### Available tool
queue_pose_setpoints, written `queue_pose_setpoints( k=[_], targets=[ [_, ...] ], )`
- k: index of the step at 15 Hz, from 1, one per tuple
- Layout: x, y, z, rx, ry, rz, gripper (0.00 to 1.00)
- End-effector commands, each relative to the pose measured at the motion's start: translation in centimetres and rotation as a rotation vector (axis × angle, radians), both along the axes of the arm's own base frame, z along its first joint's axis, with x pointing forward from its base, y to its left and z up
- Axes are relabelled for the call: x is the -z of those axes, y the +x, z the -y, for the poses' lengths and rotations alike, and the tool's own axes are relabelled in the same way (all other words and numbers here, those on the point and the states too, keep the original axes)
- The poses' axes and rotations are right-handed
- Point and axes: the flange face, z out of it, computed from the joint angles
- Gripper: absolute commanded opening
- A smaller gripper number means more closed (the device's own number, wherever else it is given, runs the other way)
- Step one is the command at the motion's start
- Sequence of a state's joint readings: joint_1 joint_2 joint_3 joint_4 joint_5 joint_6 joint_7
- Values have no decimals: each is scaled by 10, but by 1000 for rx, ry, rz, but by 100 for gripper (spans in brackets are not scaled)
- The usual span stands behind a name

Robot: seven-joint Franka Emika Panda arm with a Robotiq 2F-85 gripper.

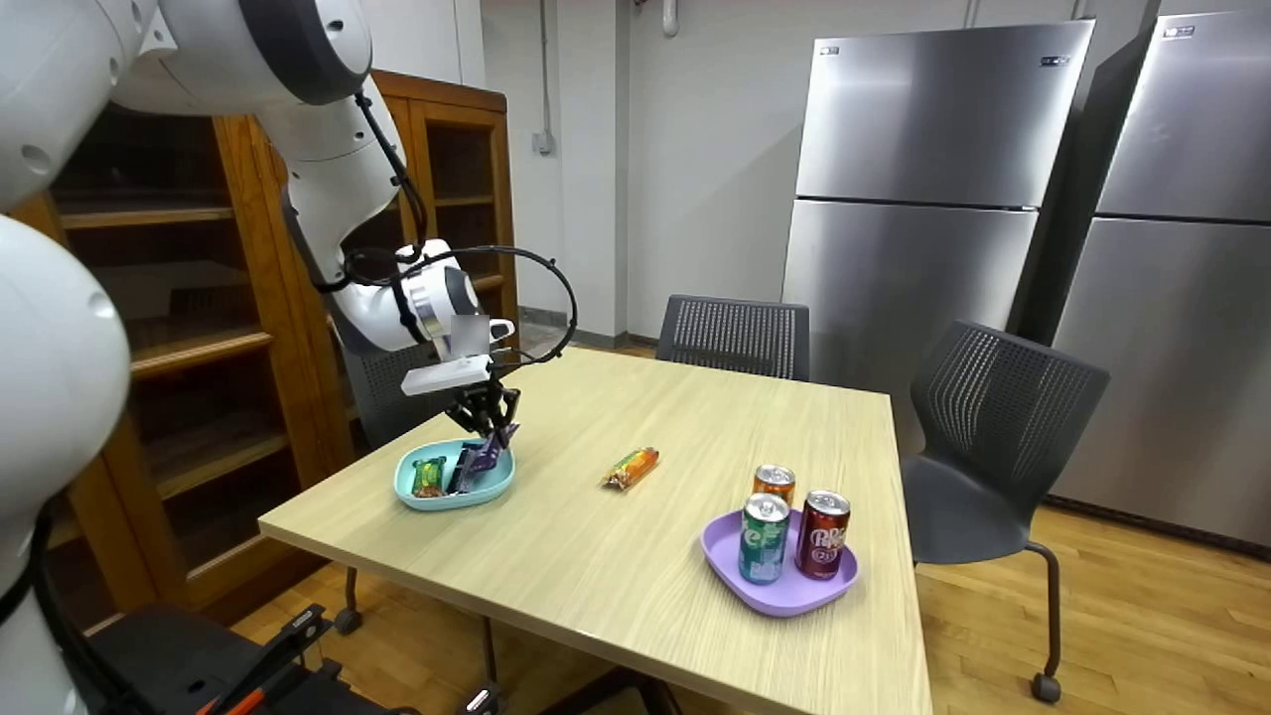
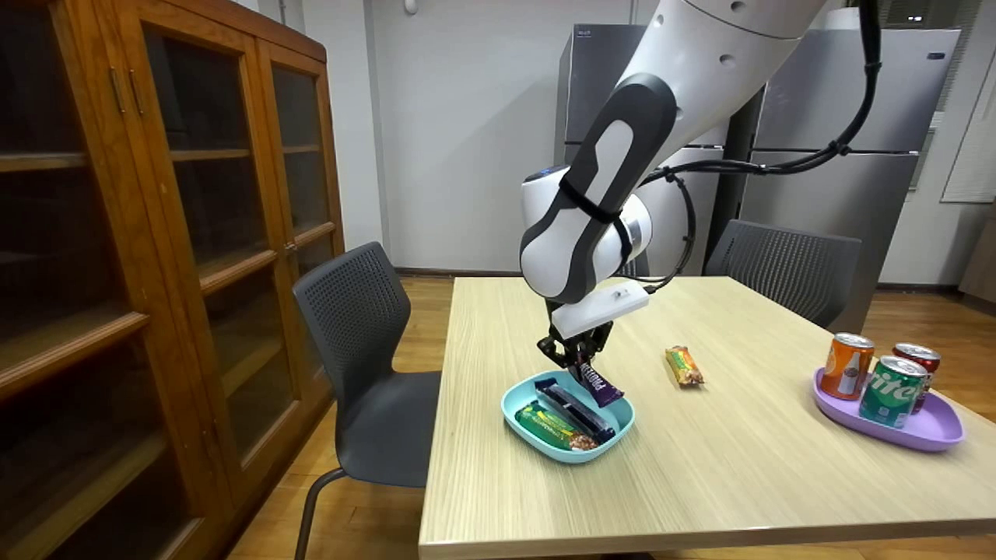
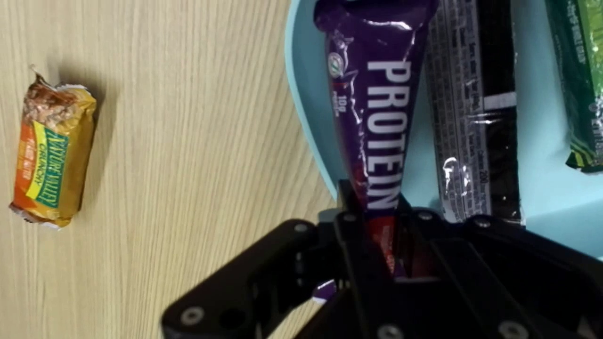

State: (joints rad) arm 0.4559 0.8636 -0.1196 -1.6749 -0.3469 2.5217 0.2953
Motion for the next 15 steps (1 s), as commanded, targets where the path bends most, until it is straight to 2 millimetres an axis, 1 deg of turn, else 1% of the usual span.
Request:
queue_pose_setpoints(
  k=[1,6,15],
  targets=[
    [-4,-11,5,-47,-31,-54,4],
    [3,-19,6,-91,-43,-102,4],
    [7,-25,1,-116,-52,-137,4]
  ],
)
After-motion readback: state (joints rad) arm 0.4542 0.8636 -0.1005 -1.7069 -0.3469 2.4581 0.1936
